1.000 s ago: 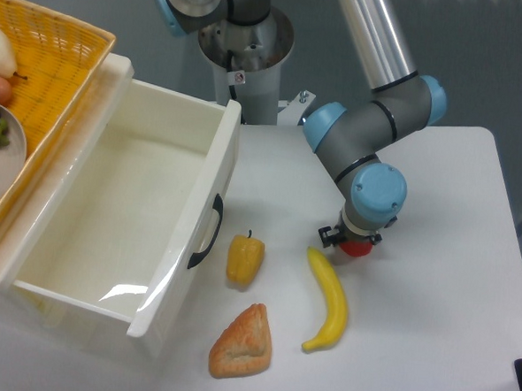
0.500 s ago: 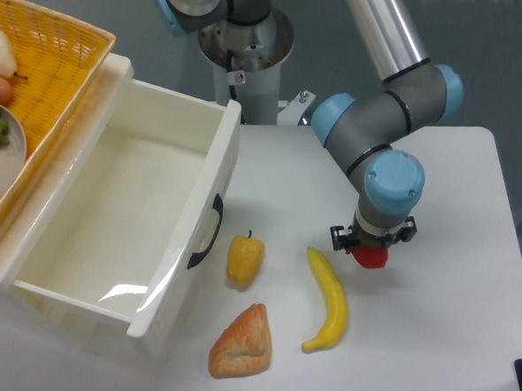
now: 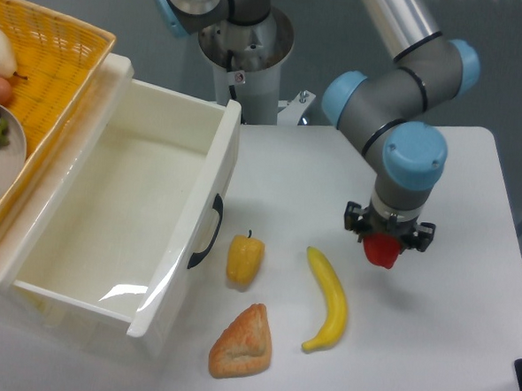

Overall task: Pick up the red pepper
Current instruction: 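Lift the red pepper up off the table in the gripper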

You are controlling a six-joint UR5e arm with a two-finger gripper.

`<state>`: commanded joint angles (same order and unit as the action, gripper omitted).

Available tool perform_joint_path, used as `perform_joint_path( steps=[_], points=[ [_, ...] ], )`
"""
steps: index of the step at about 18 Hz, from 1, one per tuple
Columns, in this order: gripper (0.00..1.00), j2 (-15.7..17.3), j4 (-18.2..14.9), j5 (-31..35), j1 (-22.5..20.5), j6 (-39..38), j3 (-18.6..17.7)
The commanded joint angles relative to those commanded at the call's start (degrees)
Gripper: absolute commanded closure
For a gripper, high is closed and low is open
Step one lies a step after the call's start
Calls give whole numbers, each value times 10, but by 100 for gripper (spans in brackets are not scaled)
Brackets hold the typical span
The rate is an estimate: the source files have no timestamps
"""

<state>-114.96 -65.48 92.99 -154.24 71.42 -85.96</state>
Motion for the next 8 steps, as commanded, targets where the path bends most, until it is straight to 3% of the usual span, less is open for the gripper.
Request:
perform_joint_path(
  steps=[4,8],
  points=[
    [78,-14,-3,0,0,35,38],
    [78,-31,-32,0,-2,78,76]
  ],
)
